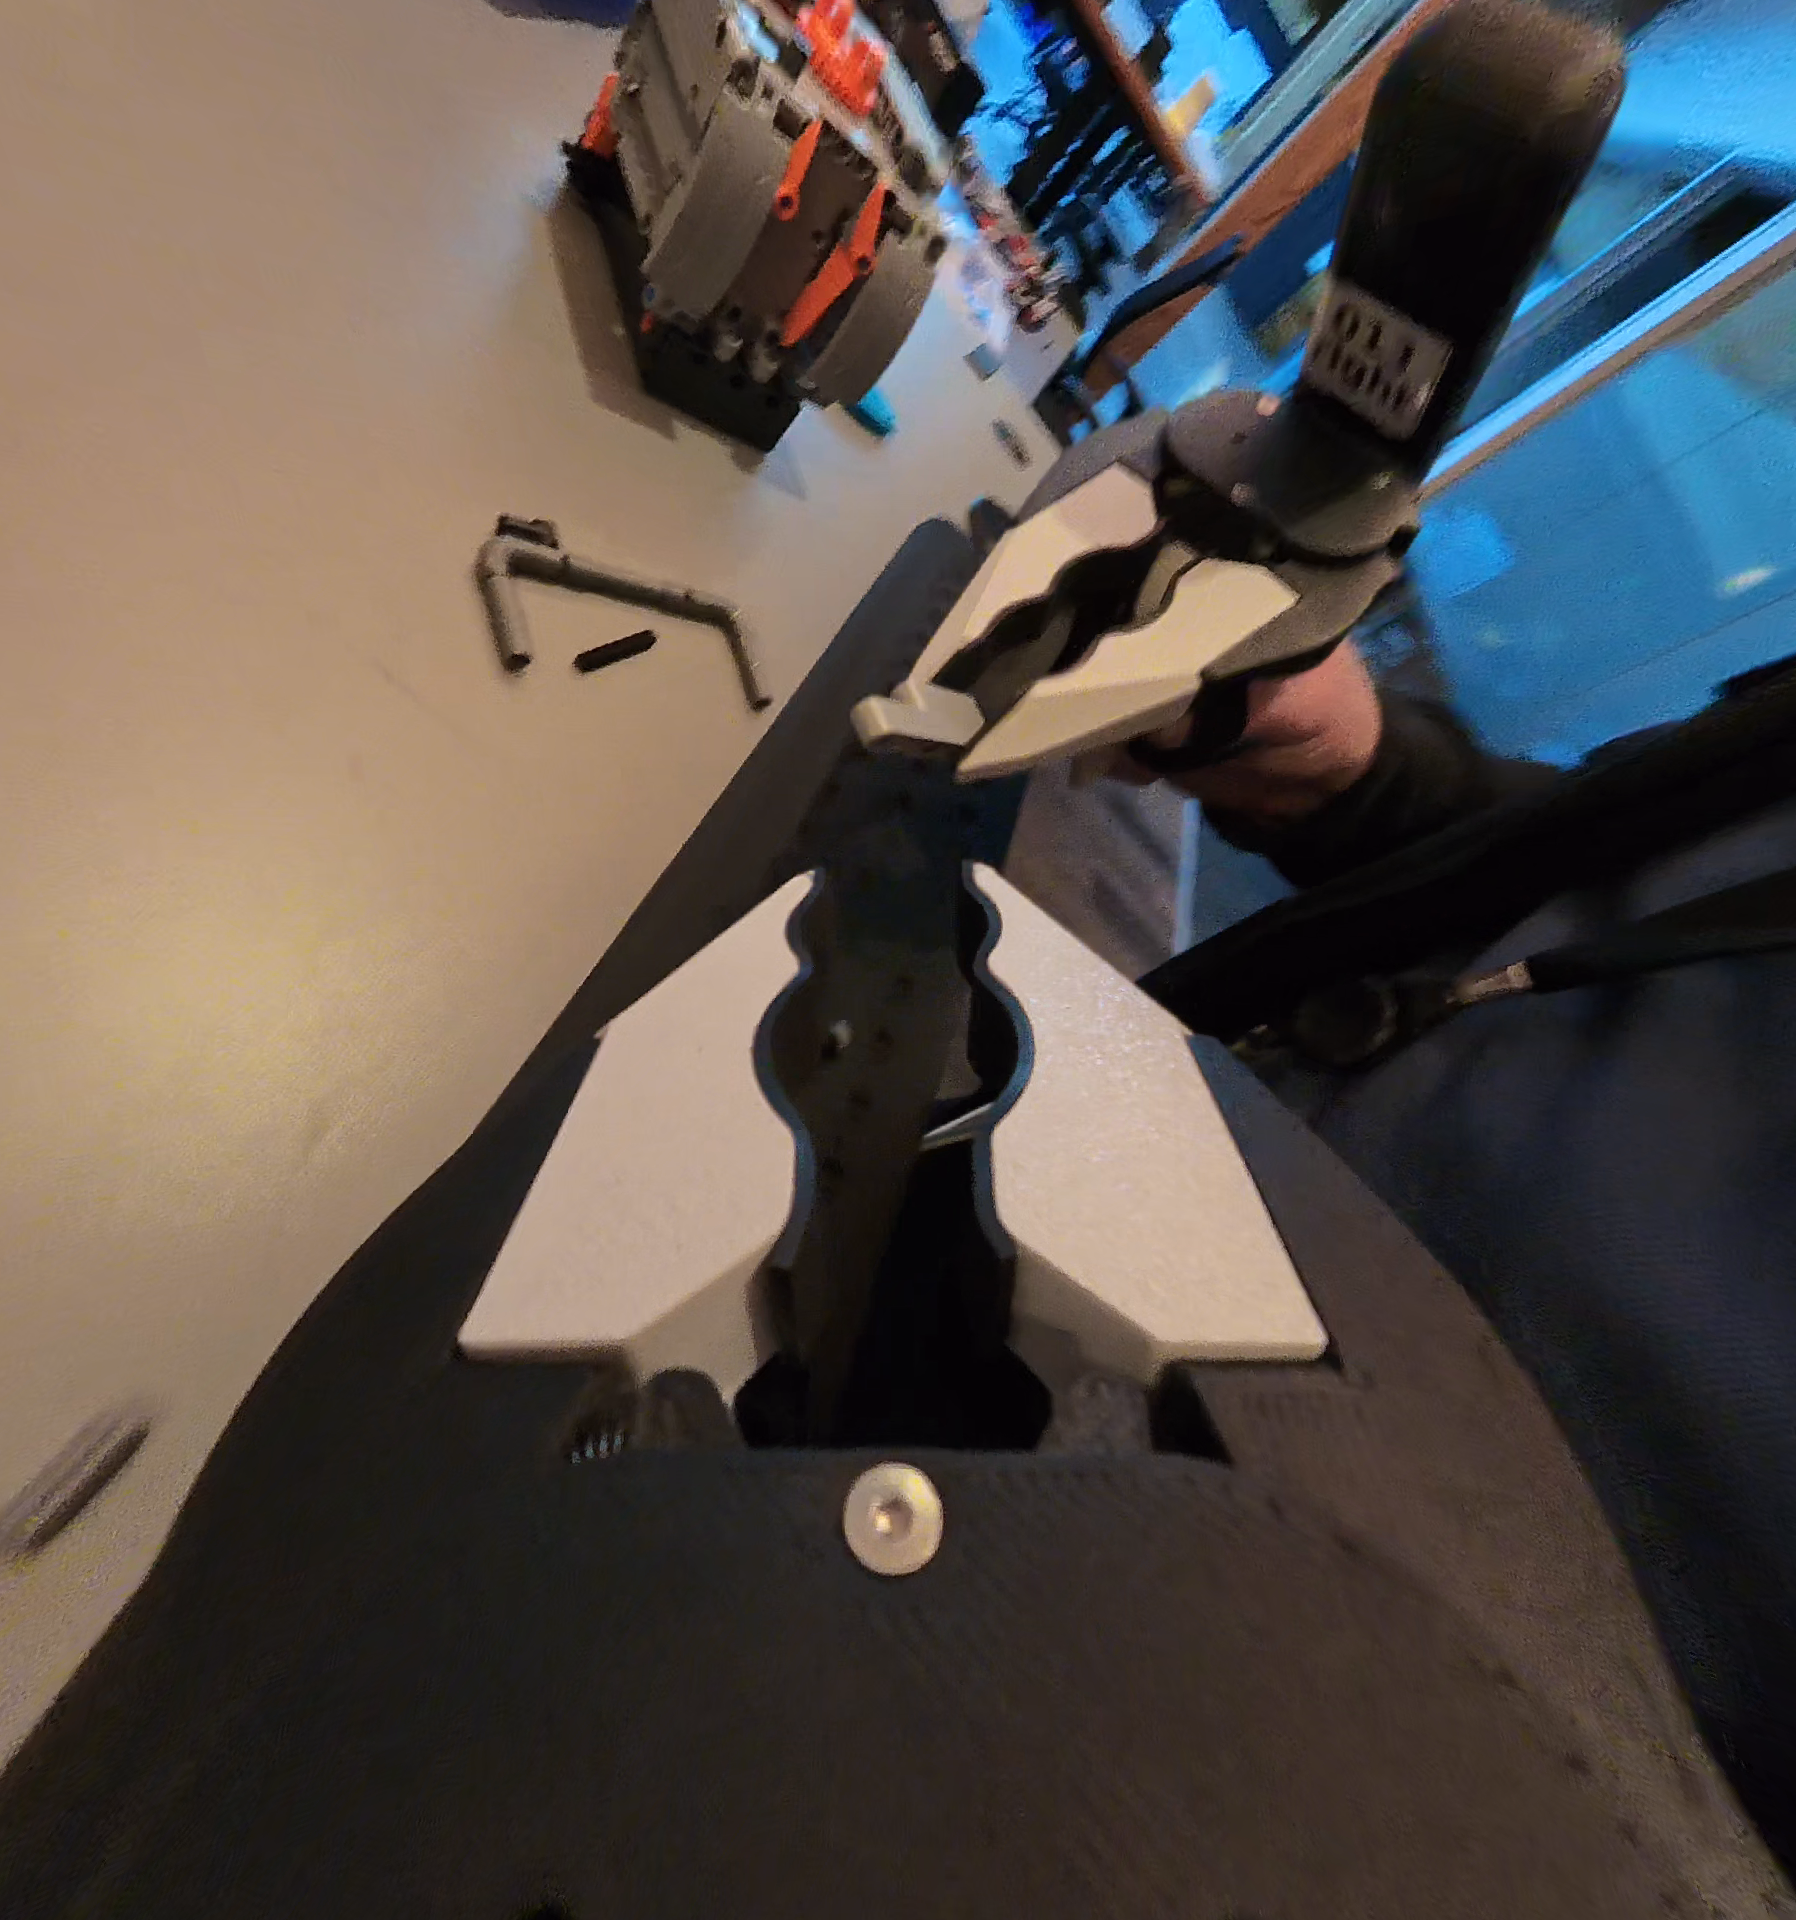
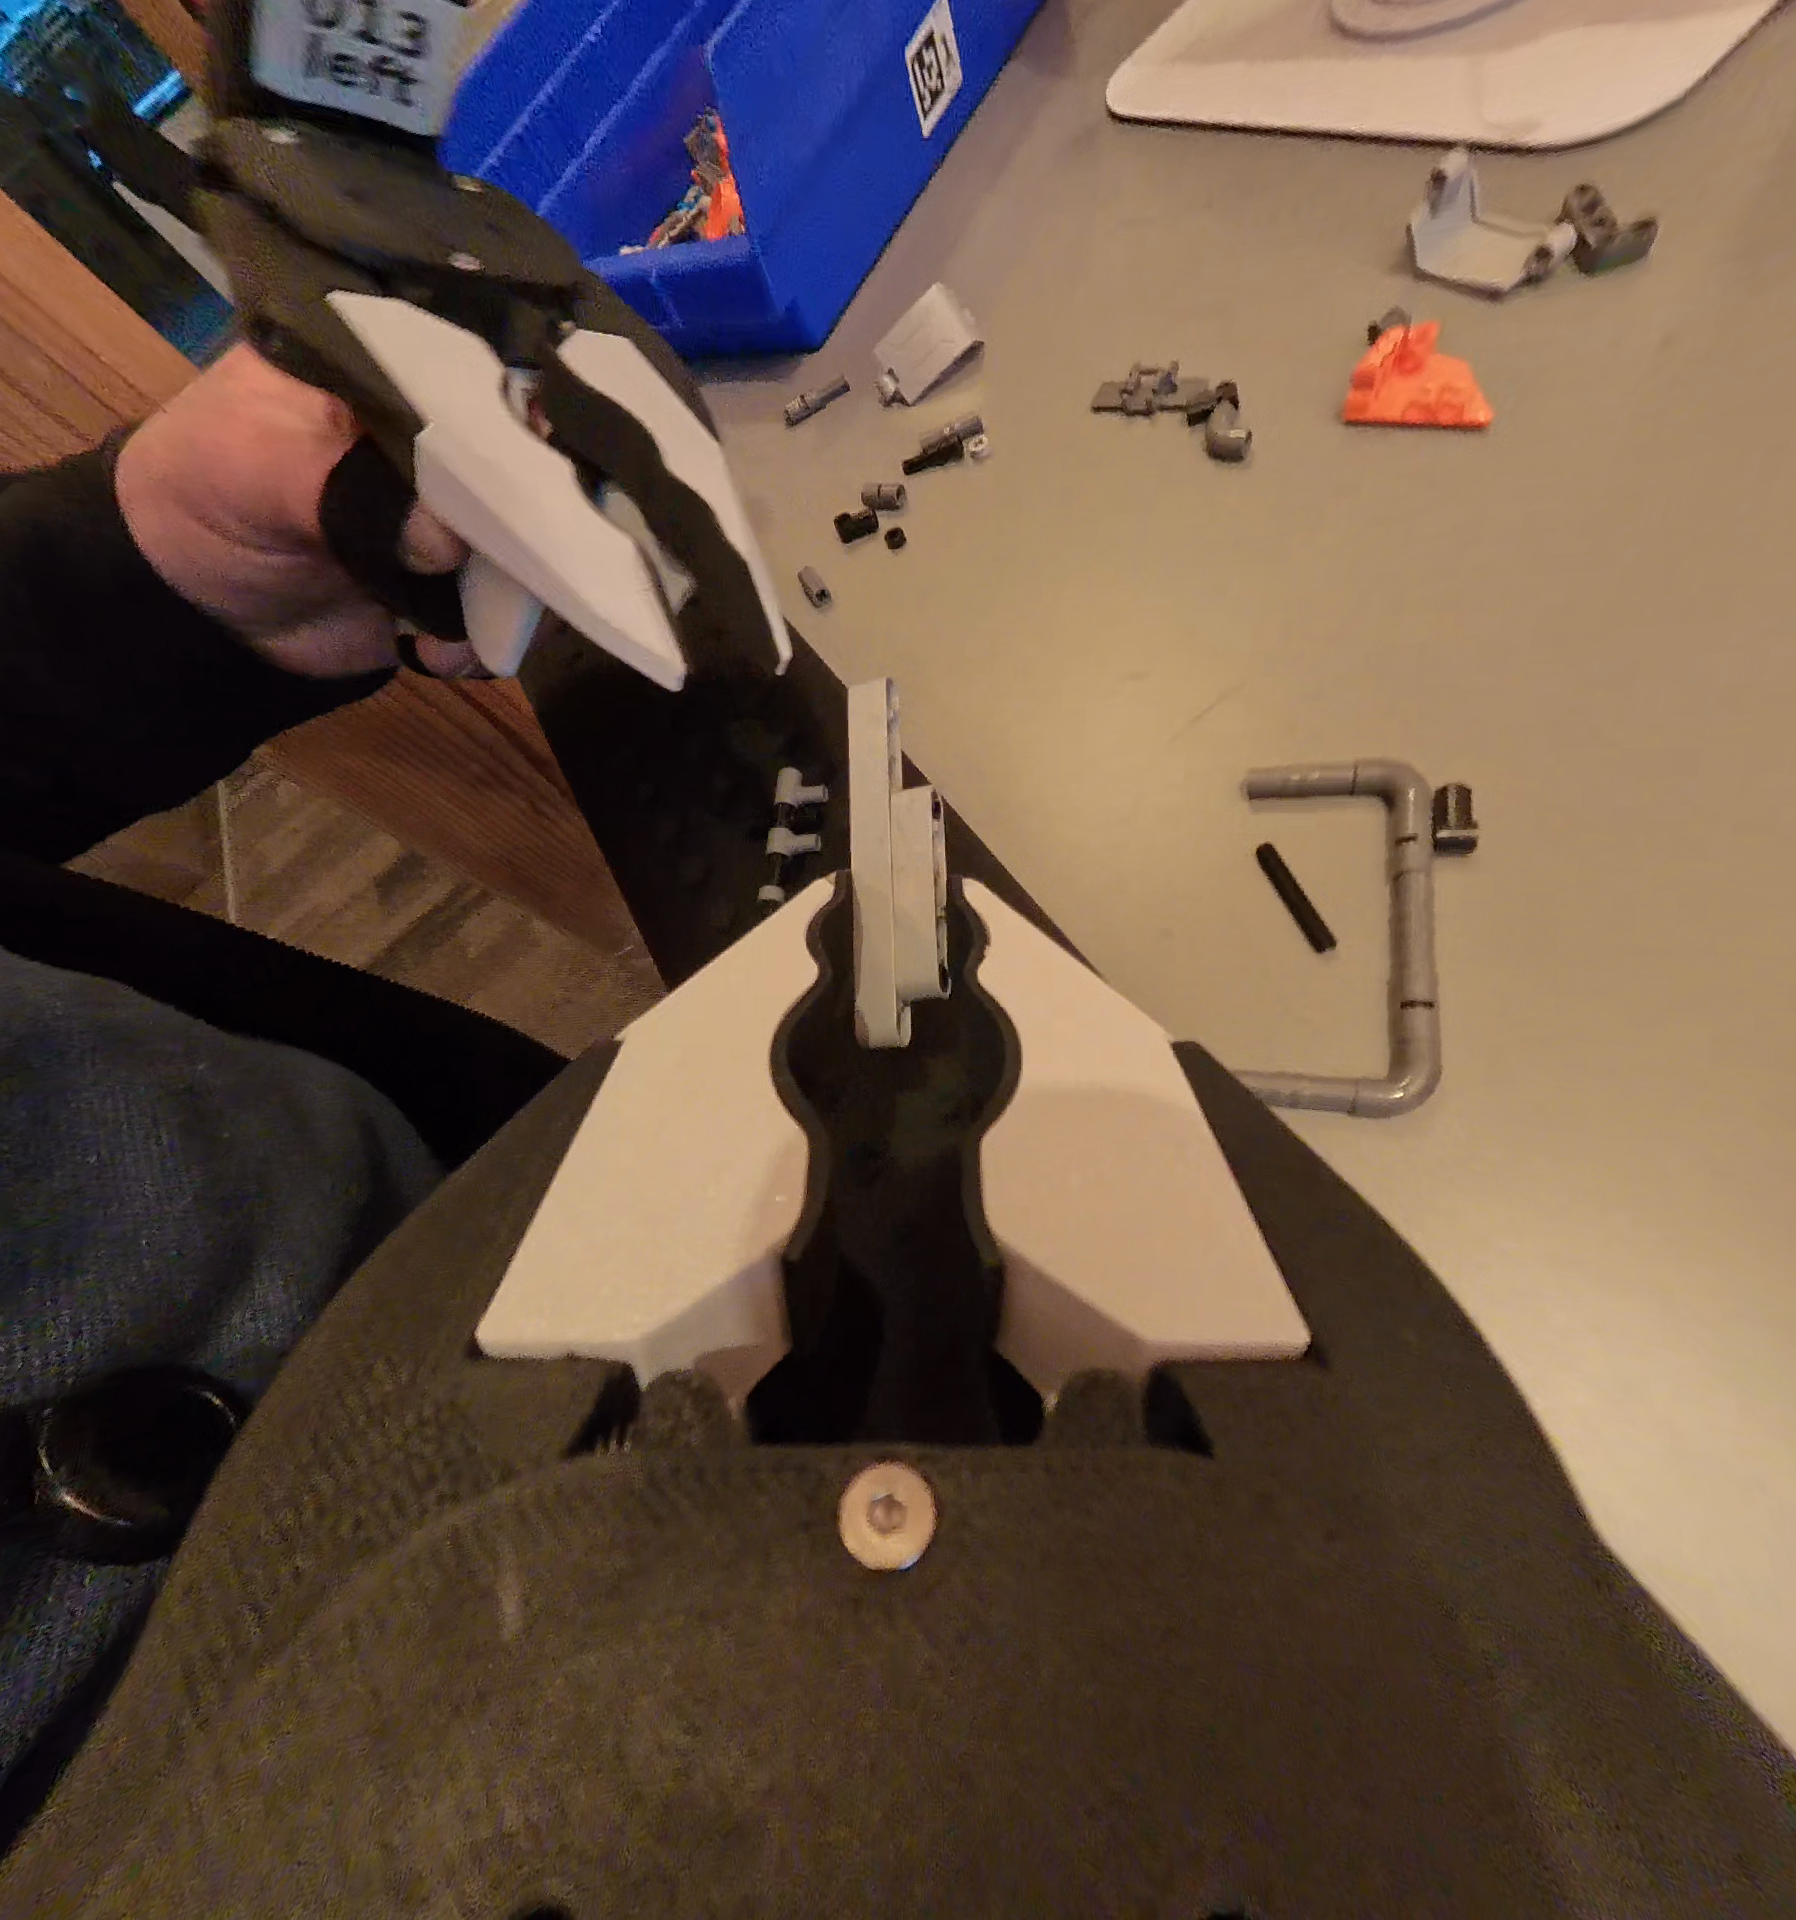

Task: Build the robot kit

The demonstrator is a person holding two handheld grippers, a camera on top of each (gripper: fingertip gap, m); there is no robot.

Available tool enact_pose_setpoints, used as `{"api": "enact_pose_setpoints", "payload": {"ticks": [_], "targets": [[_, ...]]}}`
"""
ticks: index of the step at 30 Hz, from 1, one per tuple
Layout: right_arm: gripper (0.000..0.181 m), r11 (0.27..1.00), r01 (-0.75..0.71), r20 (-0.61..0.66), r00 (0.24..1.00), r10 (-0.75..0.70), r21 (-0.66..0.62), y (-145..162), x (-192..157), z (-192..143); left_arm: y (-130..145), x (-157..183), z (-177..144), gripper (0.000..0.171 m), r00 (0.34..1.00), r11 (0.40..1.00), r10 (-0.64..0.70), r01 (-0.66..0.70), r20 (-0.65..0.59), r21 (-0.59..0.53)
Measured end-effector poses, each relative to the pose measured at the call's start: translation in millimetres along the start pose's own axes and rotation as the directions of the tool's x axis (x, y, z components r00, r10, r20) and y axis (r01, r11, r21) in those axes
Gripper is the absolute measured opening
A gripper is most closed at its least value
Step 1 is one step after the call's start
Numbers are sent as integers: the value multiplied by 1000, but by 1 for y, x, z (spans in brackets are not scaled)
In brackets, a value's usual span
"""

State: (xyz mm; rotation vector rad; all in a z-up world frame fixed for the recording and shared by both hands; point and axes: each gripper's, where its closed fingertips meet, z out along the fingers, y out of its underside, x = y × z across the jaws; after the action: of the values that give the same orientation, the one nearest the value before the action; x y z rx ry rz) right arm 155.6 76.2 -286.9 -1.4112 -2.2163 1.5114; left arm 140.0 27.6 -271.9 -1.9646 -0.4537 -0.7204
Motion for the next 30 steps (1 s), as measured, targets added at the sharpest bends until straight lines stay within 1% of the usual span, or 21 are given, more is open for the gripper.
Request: {"api": "enact_pose_setpoints", "payload": {"ticks": [2,4,8,11,14,18,21,23,25,26,28,30], "targets": [[15,999,-47,7,999,47,-11,7,1,6,15,-5,-5,22,993,997,66,-63,96,-34],[15,997,-66,6,998,66,-31,14,0,12,28,-9,-8,22,983,994,103,-96,154,-50],[15,996,-50,-16,999,49,-76,25,-3,23,51,-17,-8,23,957,987,152,-136,248,-83],[15,994,-36,-28,999,33,-101,32,-3,30,60,-18,-6,26,934,982,187,-170,303,-84],[15,993,-39,-41,999,35,-109,33,-4,34,65,-18,-1,26,919,978,209,-193,335,-81],[15,991,-10,-63,998,1,-135,32,-7,40,62,-23,0,25,882,969,247,-230,402,-89],[16,985,-31,-67,998,20,-172,32,-5,46,60,-28,0,24,856,966,257,-243,449,-91],[16,982,-37,-59,998,27,-186,31,-4,47,60,-30,2,22,846,961,275,-255,457,-107],[28,980,-40,-28,999,35,-194,30,-9,46,58,-31,3,21,838,959,282,-263,467,-108],[29,981,-37,-15,999,35,-192,30,-10,44,58,-31,3,20,836,958,284,-265,469,-107],[25,982,-14,-6,1000,13,-190,28,-9,39,58,-31,3,19,830,957,288,-270,478,-107],[15,978,15,-18,1000,-20,-209,31,-4,37,58,-31,4,18,823,953,299,-280,483,-113]]}}
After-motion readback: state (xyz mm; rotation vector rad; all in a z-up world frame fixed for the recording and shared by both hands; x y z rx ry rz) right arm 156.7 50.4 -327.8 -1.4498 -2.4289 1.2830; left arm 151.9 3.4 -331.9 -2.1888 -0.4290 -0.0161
